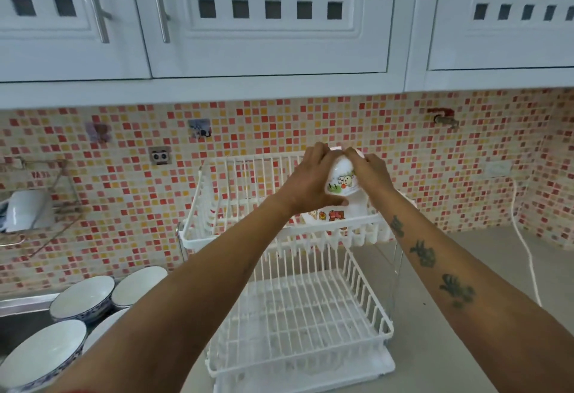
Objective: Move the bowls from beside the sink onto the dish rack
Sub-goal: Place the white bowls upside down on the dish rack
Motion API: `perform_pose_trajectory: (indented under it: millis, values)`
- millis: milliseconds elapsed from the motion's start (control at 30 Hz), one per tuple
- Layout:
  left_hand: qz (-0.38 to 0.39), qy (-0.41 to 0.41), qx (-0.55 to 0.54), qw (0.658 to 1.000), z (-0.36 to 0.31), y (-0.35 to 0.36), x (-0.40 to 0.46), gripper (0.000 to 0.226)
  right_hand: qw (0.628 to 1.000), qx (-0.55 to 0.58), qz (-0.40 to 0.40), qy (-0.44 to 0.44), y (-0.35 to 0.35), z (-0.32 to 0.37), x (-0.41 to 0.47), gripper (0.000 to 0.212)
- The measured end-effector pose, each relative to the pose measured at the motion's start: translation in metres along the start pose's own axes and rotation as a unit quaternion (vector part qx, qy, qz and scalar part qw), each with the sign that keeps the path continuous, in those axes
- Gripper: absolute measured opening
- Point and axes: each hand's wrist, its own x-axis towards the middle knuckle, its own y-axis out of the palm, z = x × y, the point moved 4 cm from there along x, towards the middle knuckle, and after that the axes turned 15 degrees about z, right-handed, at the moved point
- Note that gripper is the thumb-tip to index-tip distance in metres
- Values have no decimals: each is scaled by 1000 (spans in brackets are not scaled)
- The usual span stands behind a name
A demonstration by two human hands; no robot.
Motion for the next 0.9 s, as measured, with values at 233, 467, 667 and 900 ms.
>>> perform_pose_trajectory:
  millis: [233,467,667,900]
  values:
    - [30,9,17,999,5,18,8,104,992,106,5,71,-2,-22,12,43]
    - [102,1,-5,995,10,34,6,94,994,21,-18,110,1,-30,20,56]
    - [110,-7,-13,994,9,36,4,92,992,-27,-13,119,2,-31,21,52]
    - [108,-48,-30,993,7,30,-2,116,991,-98,-52,81,2,-26,12,46]
